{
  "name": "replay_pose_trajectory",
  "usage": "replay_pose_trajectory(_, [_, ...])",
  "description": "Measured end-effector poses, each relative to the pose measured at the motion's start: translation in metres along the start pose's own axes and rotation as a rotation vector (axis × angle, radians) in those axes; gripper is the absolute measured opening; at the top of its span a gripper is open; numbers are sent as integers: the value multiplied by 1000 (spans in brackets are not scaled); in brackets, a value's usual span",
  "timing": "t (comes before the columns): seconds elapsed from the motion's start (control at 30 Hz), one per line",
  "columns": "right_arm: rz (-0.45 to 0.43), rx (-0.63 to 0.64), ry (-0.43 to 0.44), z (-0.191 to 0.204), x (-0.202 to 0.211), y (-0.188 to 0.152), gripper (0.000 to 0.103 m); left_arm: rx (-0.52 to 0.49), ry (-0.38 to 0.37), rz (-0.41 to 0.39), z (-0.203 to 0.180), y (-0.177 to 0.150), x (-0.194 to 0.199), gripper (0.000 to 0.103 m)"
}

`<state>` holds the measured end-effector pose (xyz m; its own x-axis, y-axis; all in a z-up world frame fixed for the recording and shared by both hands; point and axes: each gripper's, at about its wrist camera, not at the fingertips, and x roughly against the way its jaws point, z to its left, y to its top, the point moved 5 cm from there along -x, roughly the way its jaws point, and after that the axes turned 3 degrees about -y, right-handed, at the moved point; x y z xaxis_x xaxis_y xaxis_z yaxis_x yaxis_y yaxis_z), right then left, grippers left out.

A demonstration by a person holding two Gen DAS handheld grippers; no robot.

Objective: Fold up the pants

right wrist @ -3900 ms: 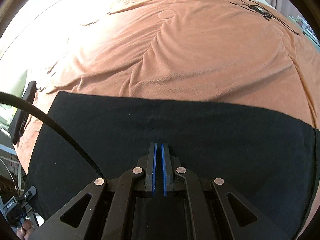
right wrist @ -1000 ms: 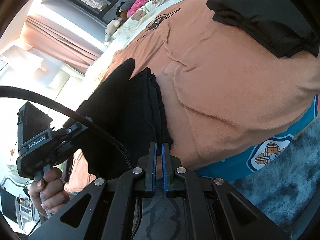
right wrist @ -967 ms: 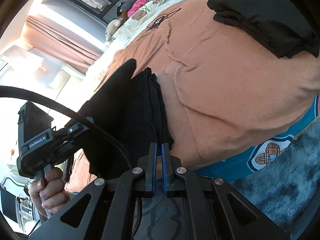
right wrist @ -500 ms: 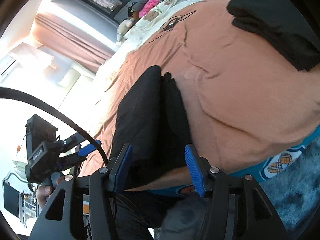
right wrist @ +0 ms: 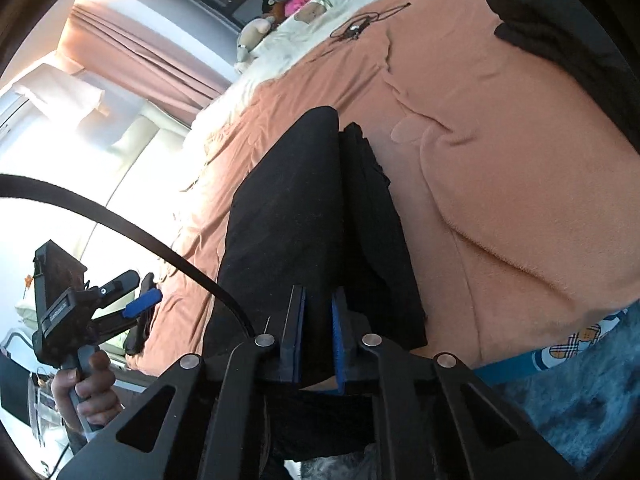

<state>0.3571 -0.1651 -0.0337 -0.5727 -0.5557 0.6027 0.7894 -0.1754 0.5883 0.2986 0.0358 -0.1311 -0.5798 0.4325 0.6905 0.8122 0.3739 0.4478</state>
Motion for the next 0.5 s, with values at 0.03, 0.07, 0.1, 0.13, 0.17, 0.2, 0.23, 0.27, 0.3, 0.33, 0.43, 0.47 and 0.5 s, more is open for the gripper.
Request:
replay_pose_trajectory(0.03, [1,-4,-10,-2,-1,-2,8,3,7,0,3,-2,-1,75])
replay_pose_trajectory(0.07, [3,-18,-26,-8,-4,-6,8,4,14,1,6,-3,-3,75])
replay_pose_trajectory(0.1, [9,-24,-41,-11,-7,-10,8,7,21,5,8,-5,-5,75])
replay_pose_trajectory(0.13, [21,-35,-71,-17,-12,-15,8,15,26,11,11,-8,-9,75])
replay_pose_trajectory(0.17, [30,-47,-88,-23,-18,-19,8,23,27,17,15,-10,-12,75])
replay_pose_trajectory(0.2, [37,-52,-92,-26,-23,-21,8,27,28,21,18,-12,-13,75])
replay_pose_trajectory(0.23, [40,-57,-94,-29,-27,-23,8,28,34,29,21,-15,-18,75])
replay_pose_trajectory(0.27, [37,-60,-89,-29,-28,-23,8,29,36,35,23,-17,-19,75])
replay_pose_trajectory(0.3, [35,-60,-80,-28,-28,-21,8,32,34,40,25,-18,-22,75])
replay_pose_trajectory(0.33, [40,-55,-70,-26,-29,-19,9,38,32,46,28,-19,-26,75])
replay_pose_trajectory(0.43, [46,-58,-26,-25,-24,-14,17,52,22,50,33,-19,-35,75])
replay_pose_trajectory(0.47, [50,-55,-18,-25,-22,-11,19,56,23,50,35,-19,-38,75])
replay_pose_trajectory(0.5, [48,-49,-21,-27,-21,-8,24,61,22,51,36,-19,-40,75])
